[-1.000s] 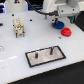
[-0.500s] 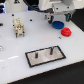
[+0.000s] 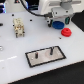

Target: Insert the blue gear onto the right peg, followed by the red gear

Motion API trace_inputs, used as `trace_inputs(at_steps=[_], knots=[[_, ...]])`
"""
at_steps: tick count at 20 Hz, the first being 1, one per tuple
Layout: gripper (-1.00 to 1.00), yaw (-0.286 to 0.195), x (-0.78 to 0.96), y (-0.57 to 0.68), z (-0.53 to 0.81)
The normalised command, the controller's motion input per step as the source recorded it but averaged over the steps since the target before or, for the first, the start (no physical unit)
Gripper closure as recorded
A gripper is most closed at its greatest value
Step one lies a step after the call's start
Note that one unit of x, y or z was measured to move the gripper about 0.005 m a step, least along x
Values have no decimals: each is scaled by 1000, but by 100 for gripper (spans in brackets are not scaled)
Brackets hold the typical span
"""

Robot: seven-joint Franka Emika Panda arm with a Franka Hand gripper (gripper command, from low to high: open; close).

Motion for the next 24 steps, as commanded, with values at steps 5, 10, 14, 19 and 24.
trace_inputs(at_steps=[5, 10, 14, 19, 24], knots=[[100, 0, -177, 18, -174], [100, 0, -170, -27, -129], [100, 0, 14, -5, 186], [100, 0, 292, -63, 546], [100, 0, 525, -257, 616]])
